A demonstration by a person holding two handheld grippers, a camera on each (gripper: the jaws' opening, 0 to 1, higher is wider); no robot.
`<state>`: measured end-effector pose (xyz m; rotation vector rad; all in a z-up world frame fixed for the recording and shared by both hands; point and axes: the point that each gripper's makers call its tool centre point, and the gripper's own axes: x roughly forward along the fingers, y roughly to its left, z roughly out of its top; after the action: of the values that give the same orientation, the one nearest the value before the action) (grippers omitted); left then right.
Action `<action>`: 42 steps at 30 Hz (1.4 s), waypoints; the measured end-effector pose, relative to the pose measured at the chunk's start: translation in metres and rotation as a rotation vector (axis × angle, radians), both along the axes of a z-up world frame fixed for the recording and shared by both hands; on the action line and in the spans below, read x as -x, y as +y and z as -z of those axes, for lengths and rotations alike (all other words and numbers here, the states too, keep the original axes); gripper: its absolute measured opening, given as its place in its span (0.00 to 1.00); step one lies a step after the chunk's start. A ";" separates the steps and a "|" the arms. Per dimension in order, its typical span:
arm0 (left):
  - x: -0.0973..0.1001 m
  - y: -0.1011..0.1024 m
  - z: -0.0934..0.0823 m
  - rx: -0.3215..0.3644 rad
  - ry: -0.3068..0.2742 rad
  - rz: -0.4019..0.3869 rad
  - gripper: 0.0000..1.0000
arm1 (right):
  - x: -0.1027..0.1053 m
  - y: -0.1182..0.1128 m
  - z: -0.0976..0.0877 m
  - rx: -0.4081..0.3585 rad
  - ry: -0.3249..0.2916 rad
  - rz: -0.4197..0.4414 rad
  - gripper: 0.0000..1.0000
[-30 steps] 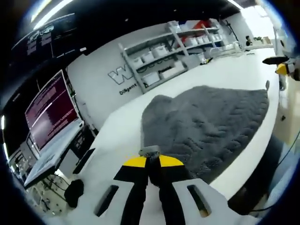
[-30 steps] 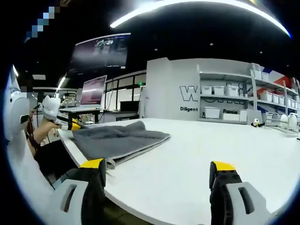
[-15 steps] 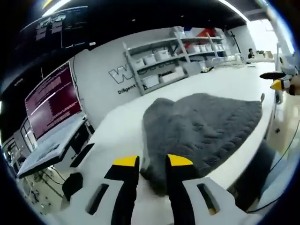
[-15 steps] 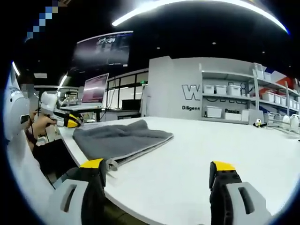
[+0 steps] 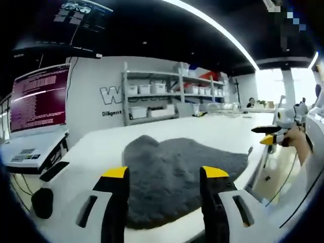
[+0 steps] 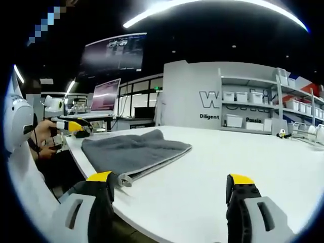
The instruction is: Open the folded towel by lifting each exposed corner and separating the folded layers until the towel lies flat within the target outline without major curled edges
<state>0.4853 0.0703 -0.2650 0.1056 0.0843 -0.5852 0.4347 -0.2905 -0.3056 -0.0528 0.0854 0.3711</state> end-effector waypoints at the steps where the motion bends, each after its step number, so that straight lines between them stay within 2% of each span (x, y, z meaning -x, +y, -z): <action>1: 0.000 -0.002 -0.001 0.000 -0.002 0.007 0.65 | 0.000 0.000 0.000 0.000 0.000 -0.001 0.93; 10: 0.002 -0.022 -0.003 0.005 0.001 0.075 0.91 | -0.001 0.003 0.001 -0.001 0.005 -0.009 0.93; 17: 0.003 -0.028 0.004 0.000 0.045 0.092 0.99 | -0.002 0.008 0.002 -0.001 0.007 -0.027 0.93; 24: 0.005 -0.032 0.006 0.010 0.062 0.115 0.99 | -0.003 0.015 0.002 -0.004 0.008 -0.048 0.93; 28: 0.006 -0.034 0.005 0.018 0.061 0.119 0.99 | -0.004 0.030 0.005 -0.003 0.015 -0.097 0.92; 37: 0.006 -0.032 0.007 0.011 0.065 0.111 0.99 | -0.005 0.068 0.013 0.016 0.034 -0.222 0.82; 42: 0.007 -0.031 0.006 0.014 0.060 0.112 0.99 | -0.003 0.088 0.025 0.077 0.062 -0.293 0.74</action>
<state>0.4780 0.0389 -0.2709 0.0791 0.1330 -0.7008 0.4379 -0.2030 -0.3309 -0.1304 0.1542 0.6625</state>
